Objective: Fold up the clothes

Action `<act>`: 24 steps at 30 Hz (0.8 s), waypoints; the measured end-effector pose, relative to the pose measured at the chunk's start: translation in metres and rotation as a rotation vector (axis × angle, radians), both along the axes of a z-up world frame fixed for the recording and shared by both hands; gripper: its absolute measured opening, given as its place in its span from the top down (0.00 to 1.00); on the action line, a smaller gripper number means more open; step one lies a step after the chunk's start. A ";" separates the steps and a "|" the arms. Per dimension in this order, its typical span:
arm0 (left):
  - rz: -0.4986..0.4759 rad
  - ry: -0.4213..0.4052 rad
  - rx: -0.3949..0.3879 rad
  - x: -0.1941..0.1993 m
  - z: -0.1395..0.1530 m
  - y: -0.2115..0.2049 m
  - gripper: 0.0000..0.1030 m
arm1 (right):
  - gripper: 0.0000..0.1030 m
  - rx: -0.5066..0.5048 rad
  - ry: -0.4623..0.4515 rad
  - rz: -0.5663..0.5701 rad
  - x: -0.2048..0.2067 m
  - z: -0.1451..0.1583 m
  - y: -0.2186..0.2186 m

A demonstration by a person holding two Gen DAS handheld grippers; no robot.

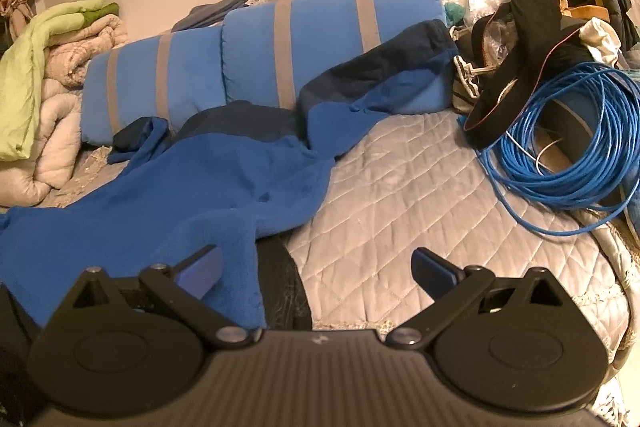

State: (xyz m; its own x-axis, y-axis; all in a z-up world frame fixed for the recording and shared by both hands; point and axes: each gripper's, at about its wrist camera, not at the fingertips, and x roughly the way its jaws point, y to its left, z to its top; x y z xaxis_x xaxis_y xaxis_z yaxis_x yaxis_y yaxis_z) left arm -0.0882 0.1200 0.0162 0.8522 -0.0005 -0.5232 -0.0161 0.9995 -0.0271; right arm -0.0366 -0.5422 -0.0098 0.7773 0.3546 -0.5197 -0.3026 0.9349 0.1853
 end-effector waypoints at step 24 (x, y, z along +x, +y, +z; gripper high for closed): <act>0.009 0.004 0.000 0.005 0.001 -0.001 0.00 | 0.10 -0.043 -0.024 0.029 -0.017 -0.028 0.008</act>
State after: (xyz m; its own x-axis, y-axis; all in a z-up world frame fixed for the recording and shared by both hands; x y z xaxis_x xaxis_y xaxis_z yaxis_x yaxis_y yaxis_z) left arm -0.0830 0.1189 0.0172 0.8500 0.0068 -0.5268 -0.0248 0.9993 -0.0271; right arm -0.0535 -0.5342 -0.0377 0.7794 0.3551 -0.5162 -0.3339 0.9325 0.1373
